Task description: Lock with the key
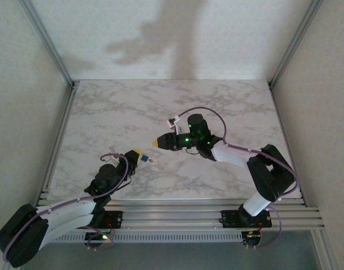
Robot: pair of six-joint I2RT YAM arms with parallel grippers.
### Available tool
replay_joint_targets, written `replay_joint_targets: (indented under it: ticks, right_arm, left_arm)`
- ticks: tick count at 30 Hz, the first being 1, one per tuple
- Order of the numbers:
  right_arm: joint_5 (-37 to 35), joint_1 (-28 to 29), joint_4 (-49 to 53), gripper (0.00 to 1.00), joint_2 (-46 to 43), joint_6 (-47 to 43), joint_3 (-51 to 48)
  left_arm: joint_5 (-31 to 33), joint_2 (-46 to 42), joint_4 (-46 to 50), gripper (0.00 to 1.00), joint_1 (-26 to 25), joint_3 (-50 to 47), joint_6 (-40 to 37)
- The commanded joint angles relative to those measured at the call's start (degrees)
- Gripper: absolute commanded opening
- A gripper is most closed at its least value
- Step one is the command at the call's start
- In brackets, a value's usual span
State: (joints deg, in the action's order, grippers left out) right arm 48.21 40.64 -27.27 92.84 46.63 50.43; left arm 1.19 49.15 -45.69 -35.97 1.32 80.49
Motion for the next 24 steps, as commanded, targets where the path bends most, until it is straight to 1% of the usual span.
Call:
replay_joint_targets:
  ticks: [1, 7, 11, 16, 22, 24]
  right_arm:
    - [1.35, -0.39, -3.16, 0.52, 1.53, 2.01, -0.34]
    - [2.22, -0.22, -5.64, 0.46, 3.02, 3.99, -0.38]
    - [3.21, 0.27, -6.6, 0.46, 3.99, 4.62, 0.1]
    - [3.68, 1.44, -6.24, 0.43, 5.15, 4.43, 1.03]
    - [3.83, 1.82, -4.8, 0.42, 6.56, 3.91, 2.34]
    - [4.02, 3.46, -4.59, 0.42, 6.91, 3.83, 2.64]
  left_arm:
    - [2.87, -0.84, -3.87, 0.0, 0.93, 0.79, 1.59]
    - [3.55, 0.56, -6.43, 0.0, 1.84, 0.96, 3.21]
    - [3.51, 2.21, -8.91, 0.0, 2.29, 1.18, 4.4]
    - [3.32, 3.5, -10.0, 0.0, 2.61, 1.58, 5.21]
    - [3.29, 3.45, -10.12, 0.0, 3.09, 1.51, 5.55]
    - [3.29, 3.3, -10.06, 0.0, 3.29, 1.54, 5.61]
